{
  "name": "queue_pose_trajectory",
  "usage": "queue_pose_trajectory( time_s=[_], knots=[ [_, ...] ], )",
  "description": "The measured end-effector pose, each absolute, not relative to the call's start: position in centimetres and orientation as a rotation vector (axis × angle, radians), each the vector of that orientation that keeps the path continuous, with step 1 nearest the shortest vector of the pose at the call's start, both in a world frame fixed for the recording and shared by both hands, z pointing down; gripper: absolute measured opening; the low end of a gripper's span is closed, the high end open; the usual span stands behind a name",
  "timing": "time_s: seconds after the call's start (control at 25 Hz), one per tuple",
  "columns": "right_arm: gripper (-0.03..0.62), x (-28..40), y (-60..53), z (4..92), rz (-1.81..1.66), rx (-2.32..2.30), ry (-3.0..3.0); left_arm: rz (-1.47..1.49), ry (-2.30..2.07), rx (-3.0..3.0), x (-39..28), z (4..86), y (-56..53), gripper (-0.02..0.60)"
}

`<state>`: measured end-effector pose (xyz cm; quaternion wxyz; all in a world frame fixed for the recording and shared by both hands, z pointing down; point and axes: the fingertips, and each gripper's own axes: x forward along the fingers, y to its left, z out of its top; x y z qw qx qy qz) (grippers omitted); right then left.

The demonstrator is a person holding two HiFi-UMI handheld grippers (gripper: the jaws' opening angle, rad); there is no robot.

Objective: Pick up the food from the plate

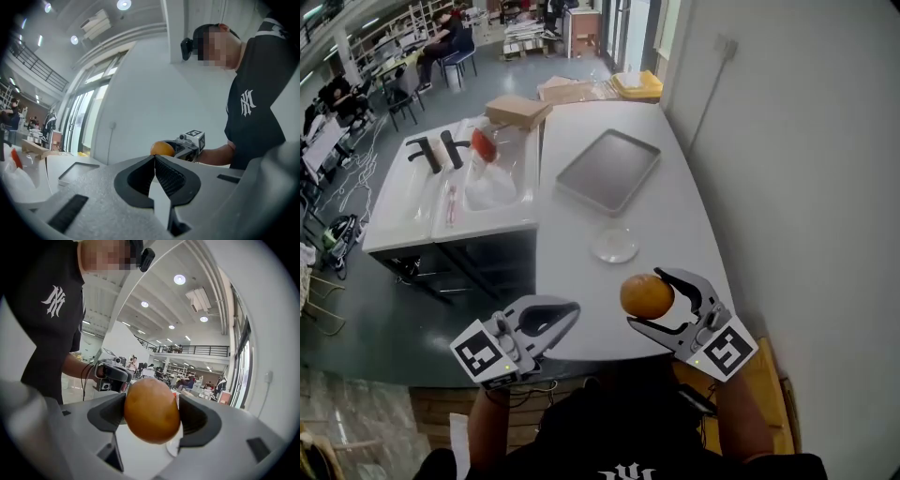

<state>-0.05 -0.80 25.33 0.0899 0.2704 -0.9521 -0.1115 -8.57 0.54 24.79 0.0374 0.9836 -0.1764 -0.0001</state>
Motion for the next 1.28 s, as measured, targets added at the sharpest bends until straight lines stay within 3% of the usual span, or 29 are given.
queue_pose_trajectory(
  time_s=[0.56, 1.28],
  knots=[
    [0.353, 6.3, 7.6, 22.5, -0.063, 1.004, -2.943, 0.119, -0.408, 3.041, -4.0, 23.5, 8.9, 0.008],
    [0.353, 9.4, 8.8, 23.5, 0.050, 0.731, -3.177, 0.161, -0.532, 2.977, 2.1, 24.5, 12.1, 0.008]
  ],
)
